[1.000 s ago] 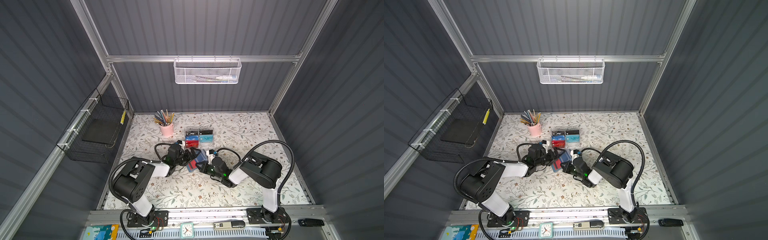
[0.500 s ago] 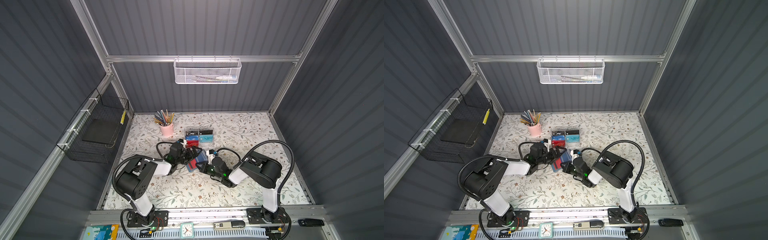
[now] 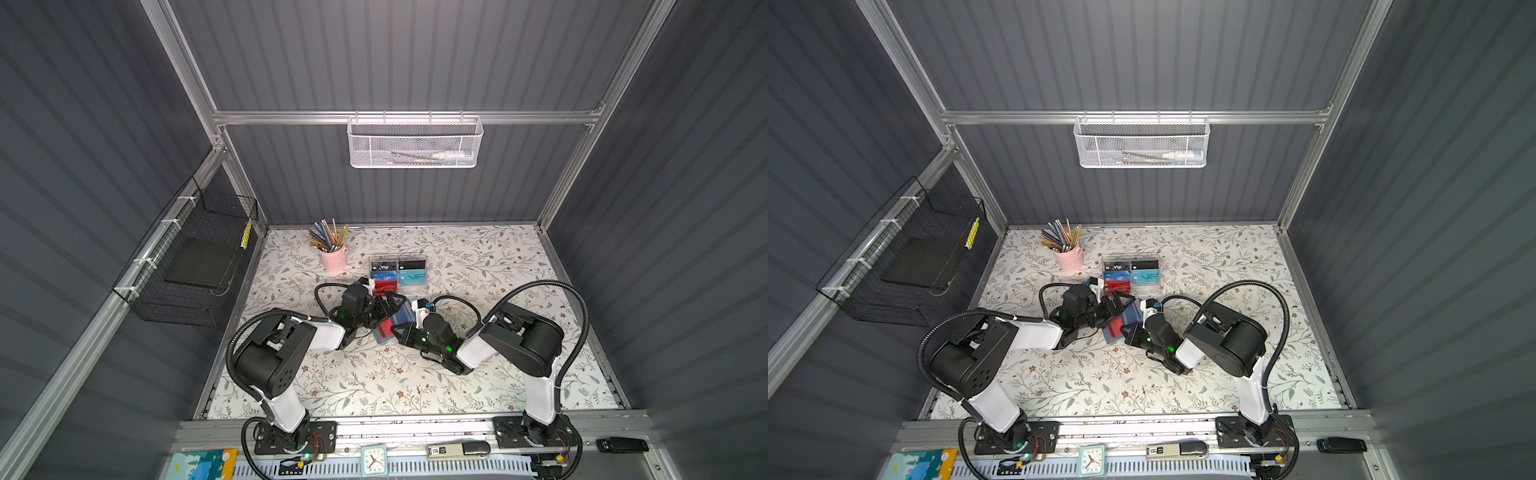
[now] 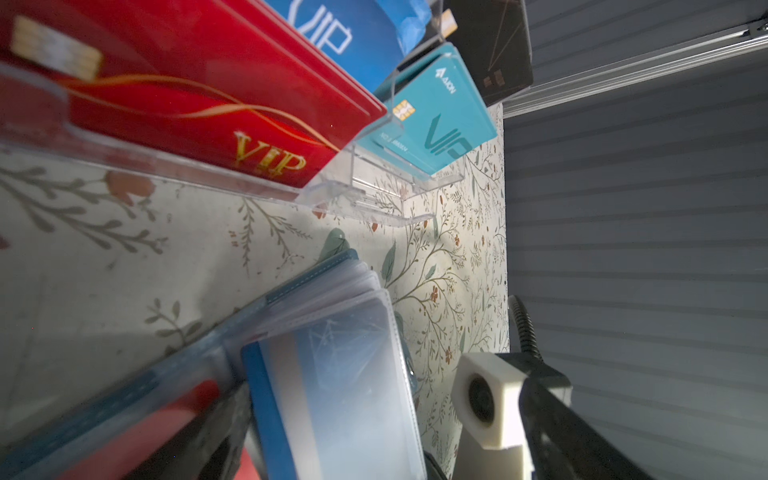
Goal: Take the credit cards out of the card holder
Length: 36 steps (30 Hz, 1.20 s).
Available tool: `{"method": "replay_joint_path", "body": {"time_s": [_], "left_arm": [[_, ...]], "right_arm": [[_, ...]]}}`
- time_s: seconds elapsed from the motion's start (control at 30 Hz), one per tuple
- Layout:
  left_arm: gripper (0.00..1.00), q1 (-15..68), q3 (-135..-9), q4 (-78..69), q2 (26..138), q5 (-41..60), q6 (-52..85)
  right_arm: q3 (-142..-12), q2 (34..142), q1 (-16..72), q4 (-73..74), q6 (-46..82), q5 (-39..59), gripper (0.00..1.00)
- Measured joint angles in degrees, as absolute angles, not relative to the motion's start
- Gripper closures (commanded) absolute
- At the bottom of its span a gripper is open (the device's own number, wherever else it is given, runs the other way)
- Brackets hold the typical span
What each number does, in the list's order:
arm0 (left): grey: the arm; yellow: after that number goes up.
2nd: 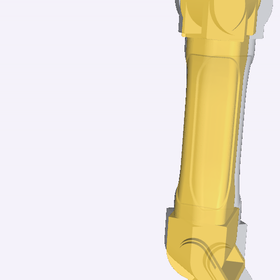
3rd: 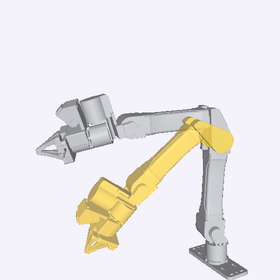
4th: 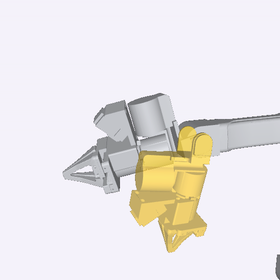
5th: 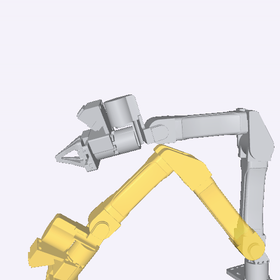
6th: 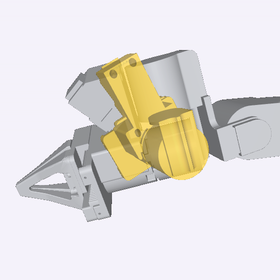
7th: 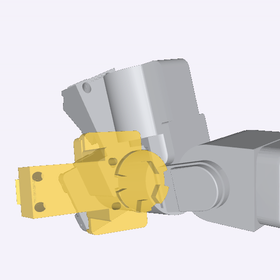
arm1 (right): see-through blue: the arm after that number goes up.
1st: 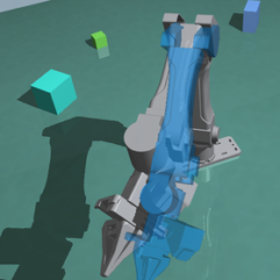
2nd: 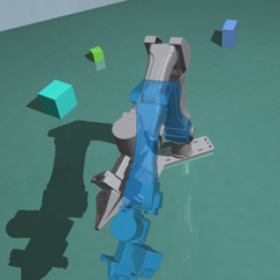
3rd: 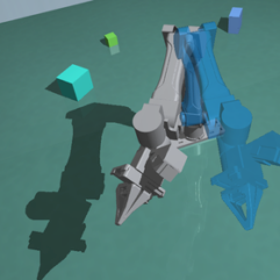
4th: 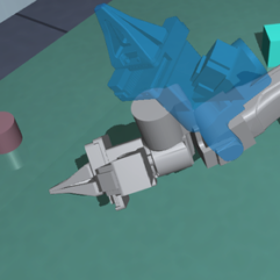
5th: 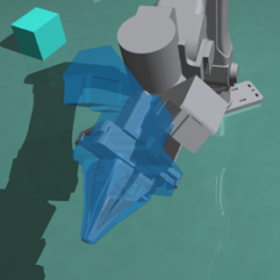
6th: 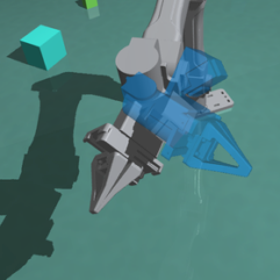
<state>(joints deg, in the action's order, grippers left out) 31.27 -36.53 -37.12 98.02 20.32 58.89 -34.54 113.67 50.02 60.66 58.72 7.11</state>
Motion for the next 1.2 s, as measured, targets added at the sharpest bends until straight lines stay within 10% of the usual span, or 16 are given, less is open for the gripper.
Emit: {"method": "replay_joint_path", "body": {"time_s": [1.2], "left_arm": [[0.00,28.4,-34.1,-29.9,92.0,22.6,56.8]], "right_arm": [[-34.2,111.1,51.0,56.5,50.7,6.0,0.96]]}}
